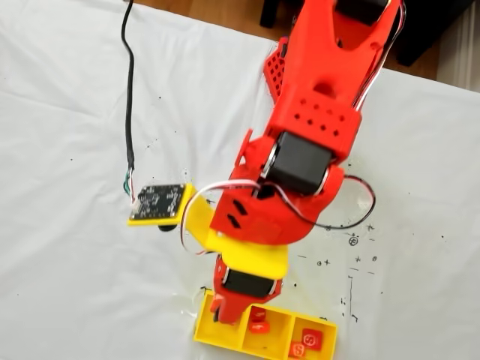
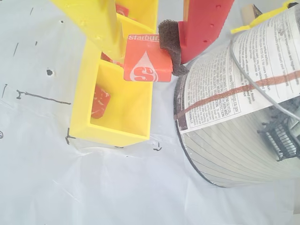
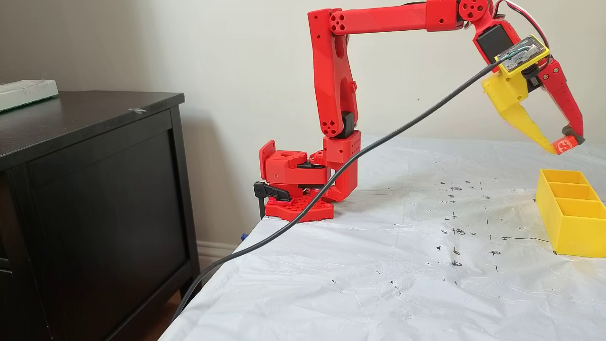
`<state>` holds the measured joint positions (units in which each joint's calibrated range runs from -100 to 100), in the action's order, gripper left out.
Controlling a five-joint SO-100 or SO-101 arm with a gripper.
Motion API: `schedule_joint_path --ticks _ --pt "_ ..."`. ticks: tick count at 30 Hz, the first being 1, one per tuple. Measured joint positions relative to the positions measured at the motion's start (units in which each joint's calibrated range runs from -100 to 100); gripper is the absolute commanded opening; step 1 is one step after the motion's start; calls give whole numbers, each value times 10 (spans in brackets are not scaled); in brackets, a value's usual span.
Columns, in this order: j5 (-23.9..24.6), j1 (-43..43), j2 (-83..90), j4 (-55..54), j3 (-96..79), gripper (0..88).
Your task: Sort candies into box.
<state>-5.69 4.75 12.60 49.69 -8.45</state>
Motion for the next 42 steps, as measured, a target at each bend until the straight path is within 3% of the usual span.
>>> schedule_joint_path --ticks 20,42 --pt "-4 -24 -102 -77 40 2" --pt "-18 -24 -154 -66 40 1"
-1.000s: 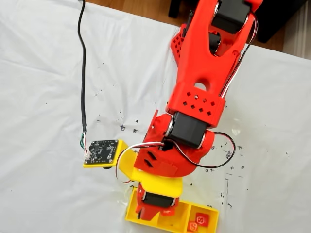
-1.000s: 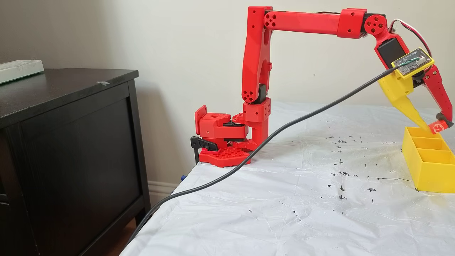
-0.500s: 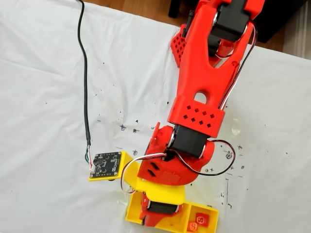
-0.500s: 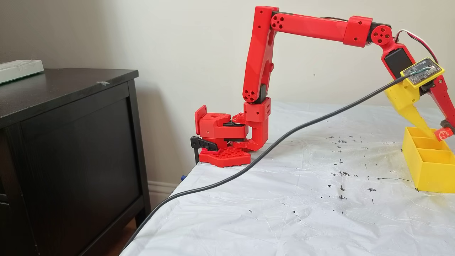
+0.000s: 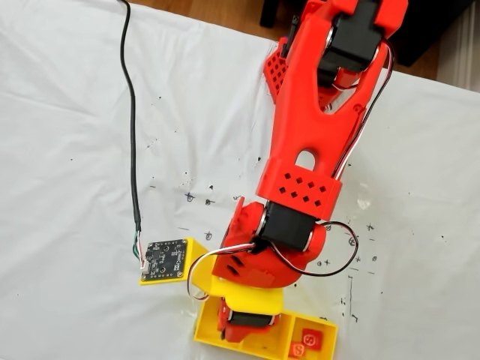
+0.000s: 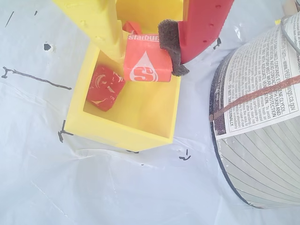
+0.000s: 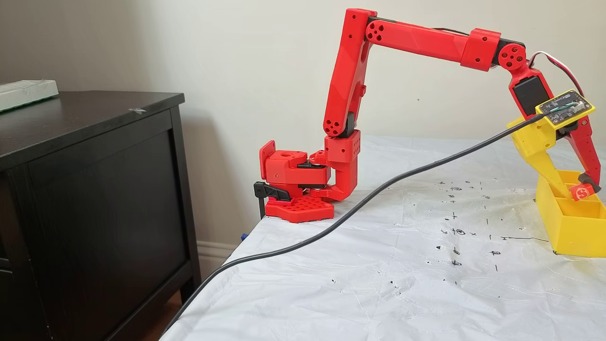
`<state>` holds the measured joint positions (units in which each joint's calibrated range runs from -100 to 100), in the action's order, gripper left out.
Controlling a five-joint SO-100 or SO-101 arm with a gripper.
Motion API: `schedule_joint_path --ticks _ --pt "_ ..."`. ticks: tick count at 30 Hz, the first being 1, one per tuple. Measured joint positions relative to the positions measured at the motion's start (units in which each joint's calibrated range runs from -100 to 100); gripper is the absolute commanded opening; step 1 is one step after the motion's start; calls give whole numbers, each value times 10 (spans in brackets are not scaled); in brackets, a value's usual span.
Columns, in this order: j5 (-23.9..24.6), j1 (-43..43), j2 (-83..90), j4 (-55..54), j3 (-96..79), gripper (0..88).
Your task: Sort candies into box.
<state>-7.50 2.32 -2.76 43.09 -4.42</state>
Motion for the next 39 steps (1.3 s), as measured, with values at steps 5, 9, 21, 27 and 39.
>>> schedule_joint_path --ticks 5,9,21,27,39 --pt "-6 0 -14 0 11 1" --pt "-8 1 -18 0 22 1" --pt "-17 1 -19 0 27 296" --pt "-18 1 -19 0 27 370" --pt "-10 1 -14 0 27 302"
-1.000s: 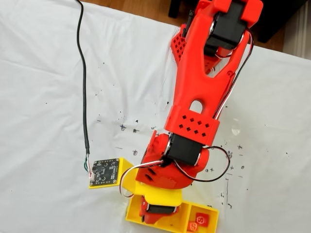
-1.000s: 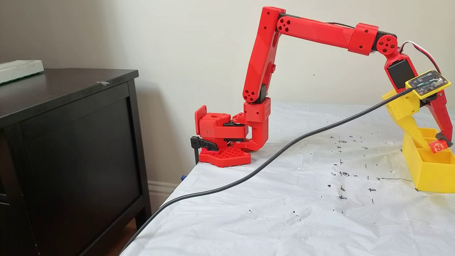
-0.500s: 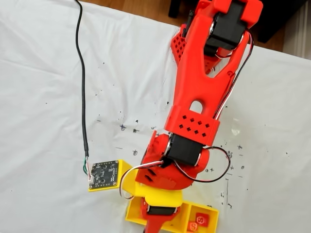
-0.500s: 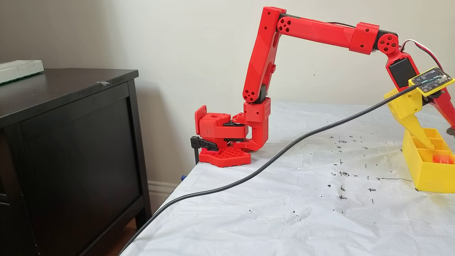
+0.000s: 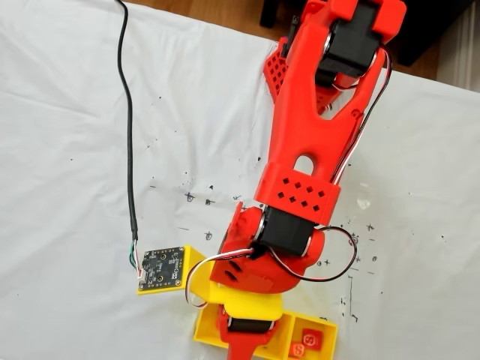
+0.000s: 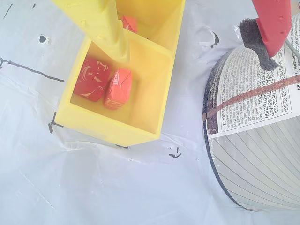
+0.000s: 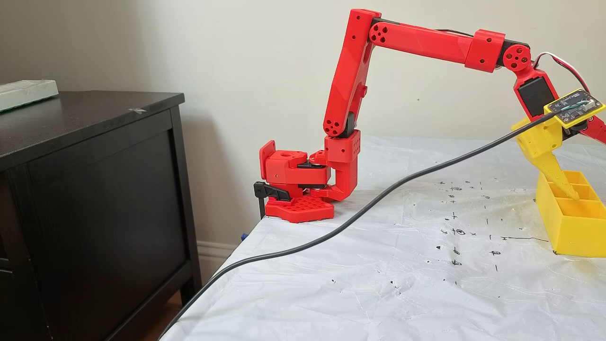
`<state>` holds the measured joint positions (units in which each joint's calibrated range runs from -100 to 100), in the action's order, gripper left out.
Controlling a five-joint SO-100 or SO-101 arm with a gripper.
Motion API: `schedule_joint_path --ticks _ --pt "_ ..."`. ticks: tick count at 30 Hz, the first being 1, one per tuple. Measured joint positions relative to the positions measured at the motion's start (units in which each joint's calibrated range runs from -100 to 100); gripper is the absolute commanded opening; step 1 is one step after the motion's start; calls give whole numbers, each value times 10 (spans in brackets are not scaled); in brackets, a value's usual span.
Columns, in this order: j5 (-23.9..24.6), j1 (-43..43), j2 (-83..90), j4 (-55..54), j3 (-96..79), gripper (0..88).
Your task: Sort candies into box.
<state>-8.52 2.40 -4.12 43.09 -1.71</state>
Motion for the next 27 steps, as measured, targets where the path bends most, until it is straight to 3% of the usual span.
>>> schedule_joint_path --ticks 2,5,16,21,27 --pt "2 0 8 0 0 214" --pt "10 2 31 7 0 2" --pt "38 -12 231 9 -191 2" --pt "31 -56 446 -50 -446 1" --pt "43 -73 704 -29 -691 1"
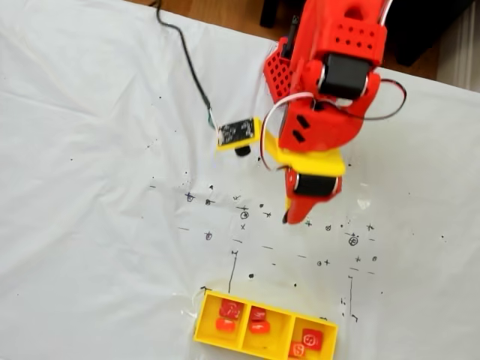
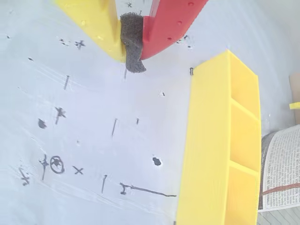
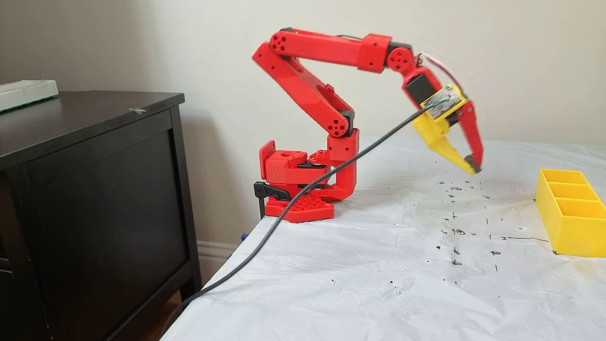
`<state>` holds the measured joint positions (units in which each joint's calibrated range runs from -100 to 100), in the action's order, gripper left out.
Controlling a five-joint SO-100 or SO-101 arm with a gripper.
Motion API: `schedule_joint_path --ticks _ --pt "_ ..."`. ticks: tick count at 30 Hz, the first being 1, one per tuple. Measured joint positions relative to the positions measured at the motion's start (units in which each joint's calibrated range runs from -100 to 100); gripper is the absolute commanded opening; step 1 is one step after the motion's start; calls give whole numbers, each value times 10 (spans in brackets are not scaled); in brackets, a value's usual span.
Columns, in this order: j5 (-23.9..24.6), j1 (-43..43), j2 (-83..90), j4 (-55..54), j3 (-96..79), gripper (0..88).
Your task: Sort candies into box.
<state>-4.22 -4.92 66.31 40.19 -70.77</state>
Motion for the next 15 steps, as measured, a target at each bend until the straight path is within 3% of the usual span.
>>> schedule_joint_path --ticks 4,8,15 --pt "3 -10 170 74 -80 1" --pt "-10 -29 295 214 -116 1" --pt "-6 -51 322 309 -188 1"
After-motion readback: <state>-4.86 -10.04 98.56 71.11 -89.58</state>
